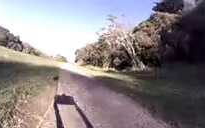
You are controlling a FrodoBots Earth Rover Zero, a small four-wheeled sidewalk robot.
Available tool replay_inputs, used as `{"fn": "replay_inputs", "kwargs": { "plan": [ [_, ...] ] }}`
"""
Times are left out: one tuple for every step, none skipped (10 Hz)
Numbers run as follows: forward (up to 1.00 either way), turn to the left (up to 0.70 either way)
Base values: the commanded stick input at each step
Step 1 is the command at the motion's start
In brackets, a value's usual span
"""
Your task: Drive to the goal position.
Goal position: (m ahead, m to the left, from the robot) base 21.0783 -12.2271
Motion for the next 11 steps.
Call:
{"fn": "replay_inputs", "kwargs": {
  "plan": [
    [0.5,0.0],
    [0.5,0.0],
    [0.5,0.0],
    [0.5,0.0],
    [0.5,0.0],
    [0.5,0.0],
    [0.5,0.0],
    [0.5,0.0],
    [0.5,0.0],
    [0.5,0.0],
    [0.5,0.0]
  ]
}}
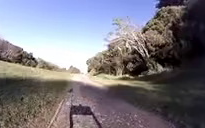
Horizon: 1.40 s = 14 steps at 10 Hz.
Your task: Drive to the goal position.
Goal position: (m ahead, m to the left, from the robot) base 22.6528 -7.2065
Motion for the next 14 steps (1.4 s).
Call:
{"fn": "replay_inputs", "kwargs": {
  "plan": [
    [0.5,0.0],
    [0.5,0.0],
    [0.5,0.0],
    [0.5,0.0],
    [0.5,0.0],
    [0.5,0.0],
    [0.5,0.01],
    [0.5,0.05],
    [0.5,0.28],
    [0.5,0.39],
    [0.5,0.1],
    [0.5,0.02],
    [0.5,0.0],
    [0.5,0.0]
  ]
}}
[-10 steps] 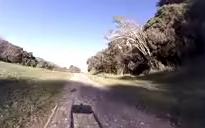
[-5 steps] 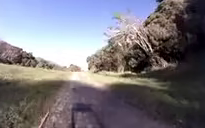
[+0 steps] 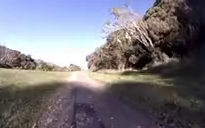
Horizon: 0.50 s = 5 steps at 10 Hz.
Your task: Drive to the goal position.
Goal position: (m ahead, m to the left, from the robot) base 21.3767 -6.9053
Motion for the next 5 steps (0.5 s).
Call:
{"fn": "replay_inputs", "kwargs": {
  "plan": [
    [0.5,0.0],
    [0.5,0.0],
    [0.5,0.02],
    [0.5,0.05],
    [0.5,0.09]
  ]
}}
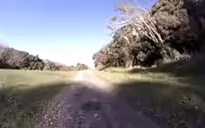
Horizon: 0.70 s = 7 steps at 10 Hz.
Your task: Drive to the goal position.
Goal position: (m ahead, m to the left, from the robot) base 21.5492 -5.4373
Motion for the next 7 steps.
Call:
{"fn": "replay_inputs", "kwargs": {
  "plan": [
    [0.5,0.33],
    [0.5,0.48],
    [0.5,0.42],
    [0.5,0.19],
    [0.5,0.0],
    [0.5,0.0],
    [0.5,0.0]
  ]
}}
